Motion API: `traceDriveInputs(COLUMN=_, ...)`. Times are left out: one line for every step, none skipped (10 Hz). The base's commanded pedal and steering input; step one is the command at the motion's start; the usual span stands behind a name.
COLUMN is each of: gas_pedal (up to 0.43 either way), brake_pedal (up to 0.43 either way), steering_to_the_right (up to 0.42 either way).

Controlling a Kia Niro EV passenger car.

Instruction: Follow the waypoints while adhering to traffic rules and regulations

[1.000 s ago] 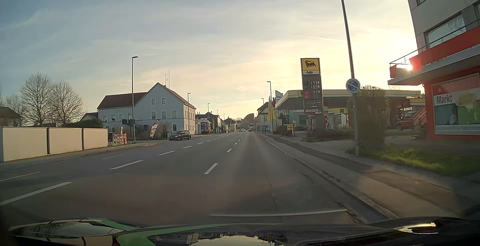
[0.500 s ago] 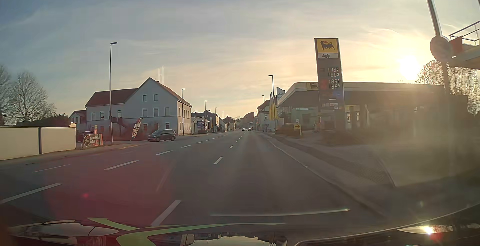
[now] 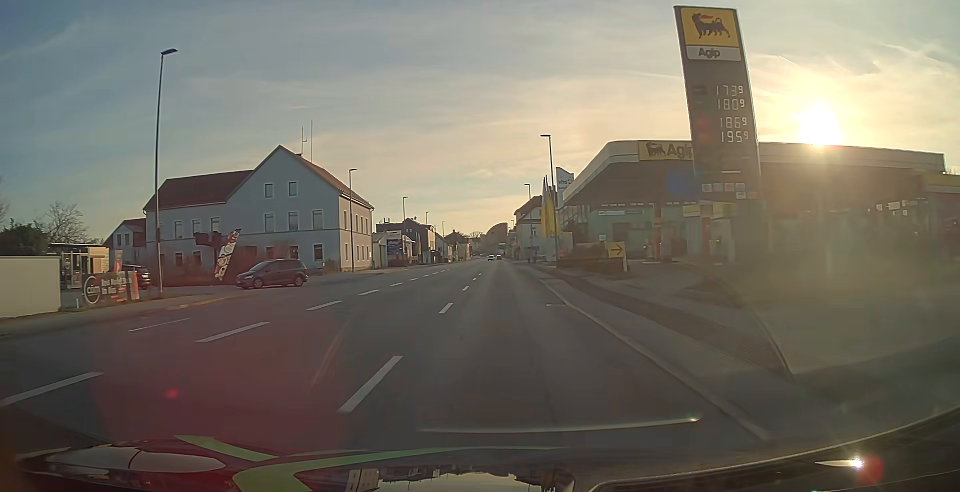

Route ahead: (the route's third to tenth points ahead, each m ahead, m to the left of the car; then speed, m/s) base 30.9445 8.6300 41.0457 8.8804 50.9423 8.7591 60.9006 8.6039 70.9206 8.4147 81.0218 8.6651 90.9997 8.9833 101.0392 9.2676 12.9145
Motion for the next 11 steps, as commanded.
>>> traceDriveInputs(gas_pedal=0.118, brake_pedal=0.000, steering_to_the_right=0.000)
traceDriveInputs(gas_pedal=0.118, brake_pedal=0.000, steering_to_the_right=0.000)
traceDriveInputs(gas_pedal=0.118, brake_pedal=0.000, steering_to_the_right=0.000)
traceDriveInputs(gas_pedal=0.118, brake_pedal=0.000, steering_to_the_right=0.000)
traceDriveInputs(gas_pedal=0.118, brake_pedal=0.000, steering_to_the_right=0.000)
traceDriveInputs(gas_pedal=0.118, brake_pedal=0.000, steering_to_the_right=0.000)
traceDriveInputs(gas_pedal=0.118, brake_pedal=0.000, steering_to_the_right=0.000)
traceDriveInputs(gas_pedal=0.118, brake_pedal=0.000, steering_to_the_right=0.000)
traceDriveInputs(gas_pedal=0.118, brake_pedal=0.000, steering_to_the_right=-0.001)
traceDriveInputs(gas_pedal=0.118, brake_pedal=0.000, steering_to_the_right=-0.001)
traceDriveInputs(gas_pedal=0.118, brake_pedal=0.000, steering_to_the_right=-0.002)
